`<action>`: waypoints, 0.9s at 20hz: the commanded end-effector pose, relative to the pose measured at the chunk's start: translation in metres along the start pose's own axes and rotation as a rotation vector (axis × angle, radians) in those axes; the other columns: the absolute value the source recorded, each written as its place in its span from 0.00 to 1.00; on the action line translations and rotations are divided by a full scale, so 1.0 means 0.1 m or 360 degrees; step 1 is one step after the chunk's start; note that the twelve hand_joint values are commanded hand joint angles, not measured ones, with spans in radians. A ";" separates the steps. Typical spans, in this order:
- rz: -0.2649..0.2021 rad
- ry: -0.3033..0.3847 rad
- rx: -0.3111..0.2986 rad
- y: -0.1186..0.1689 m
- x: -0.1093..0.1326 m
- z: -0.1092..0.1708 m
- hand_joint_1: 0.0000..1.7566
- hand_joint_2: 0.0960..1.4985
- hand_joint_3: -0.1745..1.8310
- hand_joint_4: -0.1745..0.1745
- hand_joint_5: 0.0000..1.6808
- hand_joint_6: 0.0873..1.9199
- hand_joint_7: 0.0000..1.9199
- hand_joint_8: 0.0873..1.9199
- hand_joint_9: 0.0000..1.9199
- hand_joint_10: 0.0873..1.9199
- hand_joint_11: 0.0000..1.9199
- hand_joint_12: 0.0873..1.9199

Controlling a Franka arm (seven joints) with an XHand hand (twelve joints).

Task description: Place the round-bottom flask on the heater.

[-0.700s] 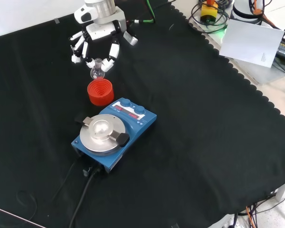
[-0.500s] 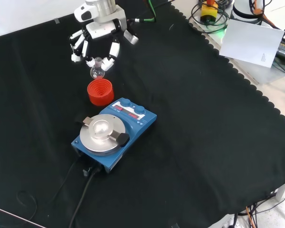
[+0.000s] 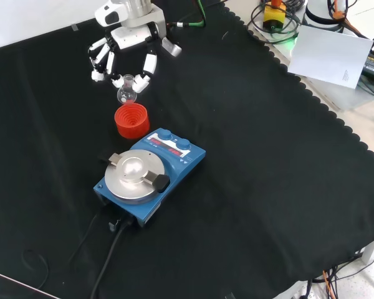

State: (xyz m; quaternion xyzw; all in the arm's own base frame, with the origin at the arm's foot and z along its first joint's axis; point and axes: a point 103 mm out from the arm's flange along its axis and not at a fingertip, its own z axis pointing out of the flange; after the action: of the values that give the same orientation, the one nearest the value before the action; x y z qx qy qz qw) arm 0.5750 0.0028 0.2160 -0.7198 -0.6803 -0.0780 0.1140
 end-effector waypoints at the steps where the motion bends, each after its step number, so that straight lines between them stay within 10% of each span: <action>1: -0.0100 -0.0005 0.0034 0.14 0.33 -0.05 0.63 0.39 0.46 1.00 0.71 0.42 0.26 0.24 0.34 0.24 0.09 0.67; 18: -0.0311 -0.0026 0.0145 0.49 1.14 0.10 0.63 0.39 0.46 1.00 0.71 0.41 0.26 0.24 0.34 0.24 0.09 0.67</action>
State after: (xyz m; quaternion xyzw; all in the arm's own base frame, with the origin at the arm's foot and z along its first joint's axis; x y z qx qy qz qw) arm 0.6294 0.0862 0.2377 -0.6612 -0.7372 -0.0647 0.1235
